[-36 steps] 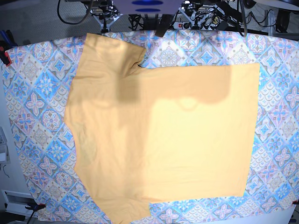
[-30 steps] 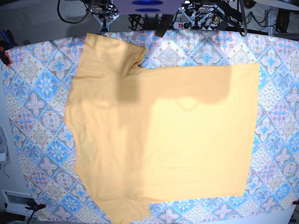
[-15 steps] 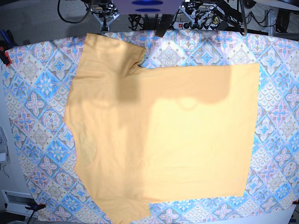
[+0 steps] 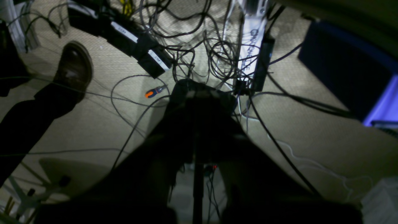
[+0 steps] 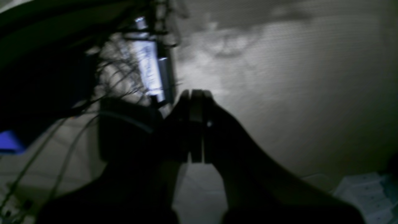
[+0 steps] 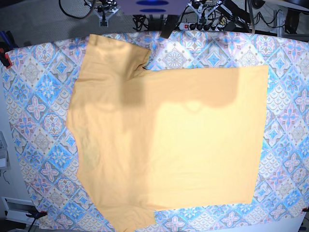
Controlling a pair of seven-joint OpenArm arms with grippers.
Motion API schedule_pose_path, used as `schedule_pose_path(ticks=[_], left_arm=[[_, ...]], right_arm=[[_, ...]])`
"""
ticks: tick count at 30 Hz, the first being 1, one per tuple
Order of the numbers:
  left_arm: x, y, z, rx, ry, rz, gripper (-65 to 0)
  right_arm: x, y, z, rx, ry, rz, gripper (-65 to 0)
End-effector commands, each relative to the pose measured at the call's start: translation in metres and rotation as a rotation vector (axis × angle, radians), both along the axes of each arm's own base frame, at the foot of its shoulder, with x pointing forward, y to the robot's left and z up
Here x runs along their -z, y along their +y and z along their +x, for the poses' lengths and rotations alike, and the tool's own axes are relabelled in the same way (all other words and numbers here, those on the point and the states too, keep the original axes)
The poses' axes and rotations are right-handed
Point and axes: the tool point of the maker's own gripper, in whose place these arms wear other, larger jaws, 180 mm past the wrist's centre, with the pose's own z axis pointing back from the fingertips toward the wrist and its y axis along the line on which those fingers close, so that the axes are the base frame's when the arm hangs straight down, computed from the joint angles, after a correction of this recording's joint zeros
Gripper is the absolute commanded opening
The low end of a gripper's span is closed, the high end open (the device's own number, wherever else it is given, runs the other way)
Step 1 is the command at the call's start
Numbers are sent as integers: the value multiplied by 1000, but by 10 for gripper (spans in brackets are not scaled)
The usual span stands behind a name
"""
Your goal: Fold the T-shirt properly
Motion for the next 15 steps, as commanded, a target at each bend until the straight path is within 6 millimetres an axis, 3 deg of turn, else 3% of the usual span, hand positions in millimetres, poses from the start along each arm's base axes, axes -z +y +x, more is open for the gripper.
schedule_pose_path(ticks=[1, 6, 15], left_arm=[[-1, 1, -3, 5, -10, 2, -650], [-7, 14, -16, 15, -27, 21, -650], [-16, 29, -41, 29, -20, 43, -650]], right_arm=[[-2, -9, -7, -7, -1, -12, -650], [-7, -21, -29, -16, 12, -33, -650], [-20, -45, -53, -40, 0, -72, -650]])
